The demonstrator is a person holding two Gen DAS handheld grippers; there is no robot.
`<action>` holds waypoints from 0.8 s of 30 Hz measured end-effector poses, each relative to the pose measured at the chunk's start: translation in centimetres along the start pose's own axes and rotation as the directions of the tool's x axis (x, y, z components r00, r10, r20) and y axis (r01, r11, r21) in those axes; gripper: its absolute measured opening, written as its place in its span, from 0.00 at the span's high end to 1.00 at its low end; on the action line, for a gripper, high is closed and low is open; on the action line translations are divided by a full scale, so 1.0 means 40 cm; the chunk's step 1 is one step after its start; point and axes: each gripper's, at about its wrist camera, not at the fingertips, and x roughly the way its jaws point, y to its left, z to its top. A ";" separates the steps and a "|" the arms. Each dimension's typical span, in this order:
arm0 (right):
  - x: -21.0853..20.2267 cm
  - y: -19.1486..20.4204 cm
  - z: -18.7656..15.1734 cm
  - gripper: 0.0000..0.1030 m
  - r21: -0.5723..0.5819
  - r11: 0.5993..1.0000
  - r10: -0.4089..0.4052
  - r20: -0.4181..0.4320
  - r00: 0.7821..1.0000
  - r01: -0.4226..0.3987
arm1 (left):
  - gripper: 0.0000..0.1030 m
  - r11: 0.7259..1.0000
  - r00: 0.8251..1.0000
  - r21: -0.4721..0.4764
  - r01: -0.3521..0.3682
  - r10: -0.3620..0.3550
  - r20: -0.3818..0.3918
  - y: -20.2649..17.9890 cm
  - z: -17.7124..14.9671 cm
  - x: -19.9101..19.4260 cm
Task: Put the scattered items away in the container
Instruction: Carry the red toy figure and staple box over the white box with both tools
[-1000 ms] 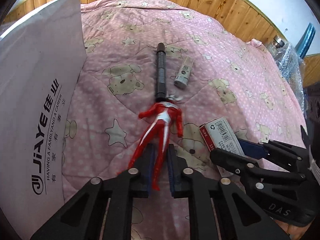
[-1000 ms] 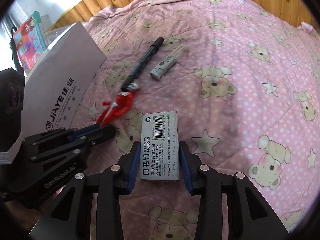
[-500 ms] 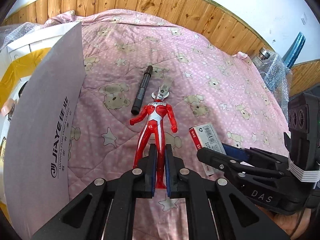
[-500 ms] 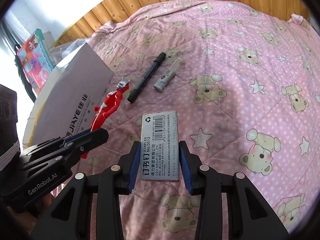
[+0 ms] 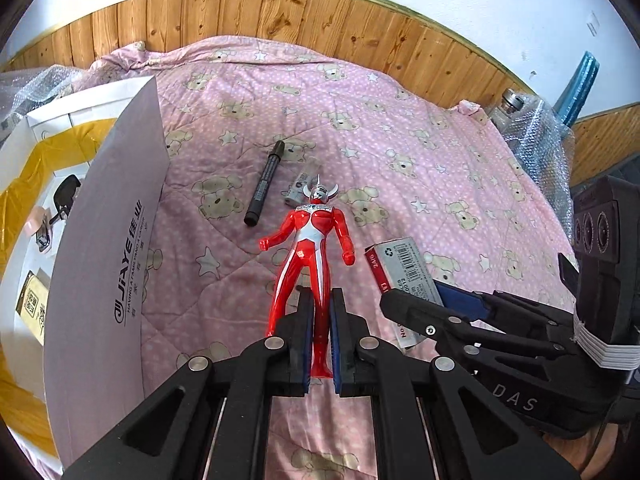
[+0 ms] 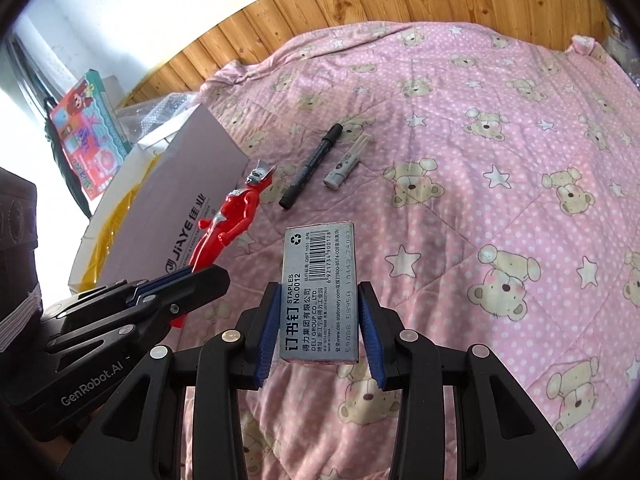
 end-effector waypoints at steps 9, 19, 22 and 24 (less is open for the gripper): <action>-0.063 0.019 -0.020 0.62 -0.009 1.000 0.019 0.037 0.999 -0.019 | 0.92 1.000 0.999 0.022 0.005 -0.006 0.043 -0.042 -0.017 -0.070; -0.119 0.065 -0.037 0.62 -0.043 0.998 0.039 0.073 0.997 -0.036 | 0.92 1.000 0.996 0.028 -0.003 0.000 0.091 -0.059 -0.038 -0.142; -0.134 0.079 -0.042 0.62 -0.051 0.998 0.044 0.082 0.996 -0.040 | 0.92 1.000 0.994 0.030 -0.006 0.003 0.105 -0.062 -0.043 -0.163; -0.144 0.088 -0.044 0.62 -0.057 0.997 0.047 0.088 0.995 -0.043 | 0.92 0.999 0.993 0.031 -0.008 0.004 0.115 -0.063 -0.046 -0.177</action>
